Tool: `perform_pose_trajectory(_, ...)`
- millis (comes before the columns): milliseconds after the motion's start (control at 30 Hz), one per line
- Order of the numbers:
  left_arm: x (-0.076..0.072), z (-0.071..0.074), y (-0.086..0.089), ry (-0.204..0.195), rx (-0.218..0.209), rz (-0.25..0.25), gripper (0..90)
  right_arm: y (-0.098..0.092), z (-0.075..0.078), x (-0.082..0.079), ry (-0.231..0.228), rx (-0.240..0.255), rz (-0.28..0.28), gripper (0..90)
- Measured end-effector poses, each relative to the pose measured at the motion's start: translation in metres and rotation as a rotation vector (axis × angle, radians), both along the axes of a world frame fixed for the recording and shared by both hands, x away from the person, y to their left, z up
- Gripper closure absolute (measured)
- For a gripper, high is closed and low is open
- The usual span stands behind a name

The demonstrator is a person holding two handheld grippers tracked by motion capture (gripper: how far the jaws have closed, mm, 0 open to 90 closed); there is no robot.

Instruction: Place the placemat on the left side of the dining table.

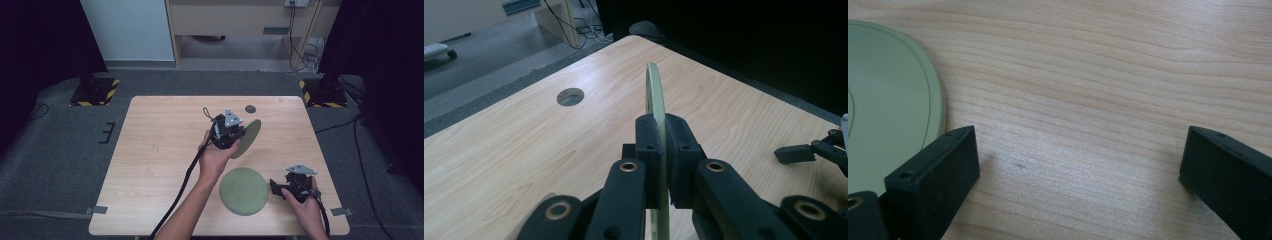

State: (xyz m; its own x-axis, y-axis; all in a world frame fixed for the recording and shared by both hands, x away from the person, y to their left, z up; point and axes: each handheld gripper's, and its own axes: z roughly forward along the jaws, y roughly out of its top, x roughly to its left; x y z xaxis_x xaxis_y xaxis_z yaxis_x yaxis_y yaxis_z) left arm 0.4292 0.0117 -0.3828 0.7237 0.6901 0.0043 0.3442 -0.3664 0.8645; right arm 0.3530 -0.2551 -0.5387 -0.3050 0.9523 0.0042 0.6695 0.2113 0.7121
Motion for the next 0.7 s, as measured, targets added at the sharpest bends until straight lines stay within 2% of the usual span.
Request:
perform_pose_trajectory(400, -0.001, 0.005, 0.015, -0.014, 0.018, 0.023, 85.8, 0.0, 0.0, 0.0, 0.0, -0.001, 0.0, 2.8)
perform_pose_trajectory(700, -0.002, 0.008, 0.027, -0.019, 0.015, 0.04, 85.7, 0.0, 0.0, 0.0, 0.002, 0.001, -0.002, 2.8)
